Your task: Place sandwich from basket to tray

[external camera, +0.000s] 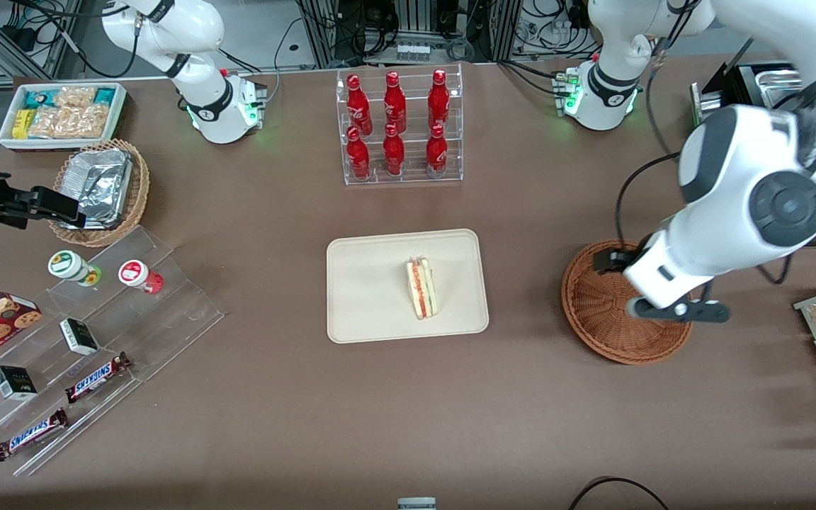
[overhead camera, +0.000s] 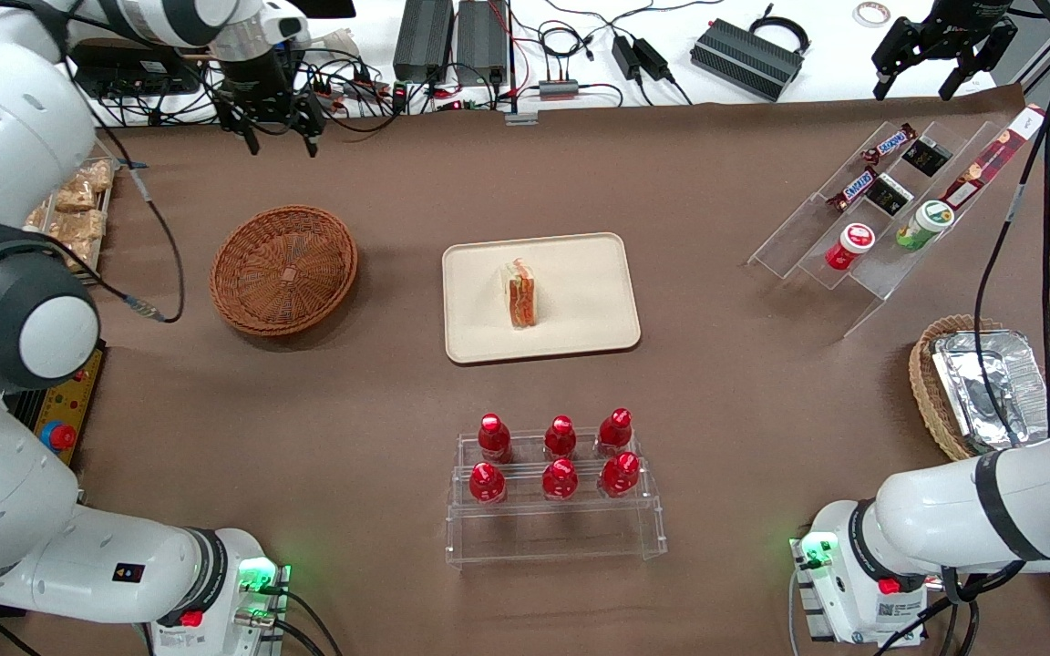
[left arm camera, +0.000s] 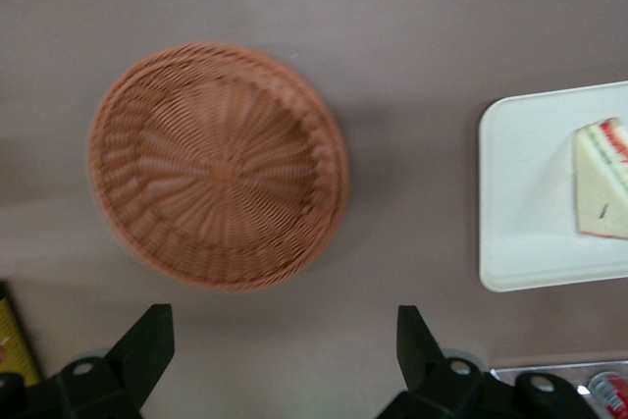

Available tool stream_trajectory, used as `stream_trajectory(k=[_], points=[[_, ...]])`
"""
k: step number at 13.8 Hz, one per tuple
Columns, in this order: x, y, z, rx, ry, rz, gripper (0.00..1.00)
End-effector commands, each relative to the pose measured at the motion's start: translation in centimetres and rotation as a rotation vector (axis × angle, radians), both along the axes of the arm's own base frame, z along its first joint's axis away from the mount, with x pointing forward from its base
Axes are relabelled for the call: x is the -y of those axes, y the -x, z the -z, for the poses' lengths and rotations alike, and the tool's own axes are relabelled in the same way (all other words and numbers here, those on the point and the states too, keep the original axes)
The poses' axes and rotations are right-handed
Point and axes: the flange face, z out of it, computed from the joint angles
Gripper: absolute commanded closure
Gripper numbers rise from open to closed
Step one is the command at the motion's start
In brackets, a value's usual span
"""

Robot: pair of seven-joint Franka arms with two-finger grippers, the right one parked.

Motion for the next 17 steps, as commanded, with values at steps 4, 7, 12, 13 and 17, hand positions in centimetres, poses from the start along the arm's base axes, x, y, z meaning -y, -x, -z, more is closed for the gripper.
stream_trajectory(k=[4,7,12,13,17], points=[[-8.8,4.0,-3.9,-0.014,0.009,0.026,0.00],[-9.8,5.0,-5.0,-0.035,0.033,0.012,0.00],[-10.5,6.2,-7.3,-0.059,0.026,0.005,0.00],[-10.5,6.5,-8.1,-0.059,0.020,-0.004,0.00],[-12.4,8.9,-10.3,-0.080,0.016,-0.043,0.00]])
